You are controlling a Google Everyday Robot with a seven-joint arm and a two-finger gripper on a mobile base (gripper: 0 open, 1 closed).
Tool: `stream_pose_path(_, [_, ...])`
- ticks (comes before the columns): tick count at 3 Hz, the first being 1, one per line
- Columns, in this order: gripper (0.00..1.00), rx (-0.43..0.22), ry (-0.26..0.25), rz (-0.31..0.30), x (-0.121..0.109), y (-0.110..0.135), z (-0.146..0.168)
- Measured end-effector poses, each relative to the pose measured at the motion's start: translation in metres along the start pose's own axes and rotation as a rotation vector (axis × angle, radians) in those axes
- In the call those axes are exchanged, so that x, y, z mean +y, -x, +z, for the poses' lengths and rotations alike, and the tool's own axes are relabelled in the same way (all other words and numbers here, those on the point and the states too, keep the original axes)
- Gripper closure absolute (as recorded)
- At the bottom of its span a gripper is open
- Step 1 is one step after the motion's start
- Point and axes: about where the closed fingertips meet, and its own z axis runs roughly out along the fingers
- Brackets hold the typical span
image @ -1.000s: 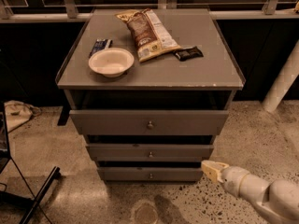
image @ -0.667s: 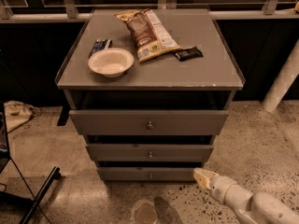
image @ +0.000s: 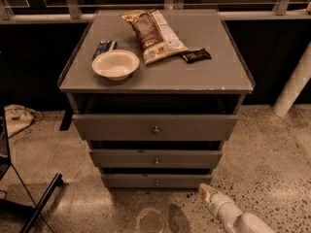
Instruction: Open bottom drawer
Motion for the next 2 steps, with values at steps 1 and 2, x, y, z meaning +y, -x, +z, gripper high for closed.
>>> stream_pose_path(1, [1.0,-0.012,0.005,-0.008,0.003,-0.002,-0.001])
stream_pose_path(2, [1.0,-0.041,-0.045,0.009,-0.016,-0.017,0.016])
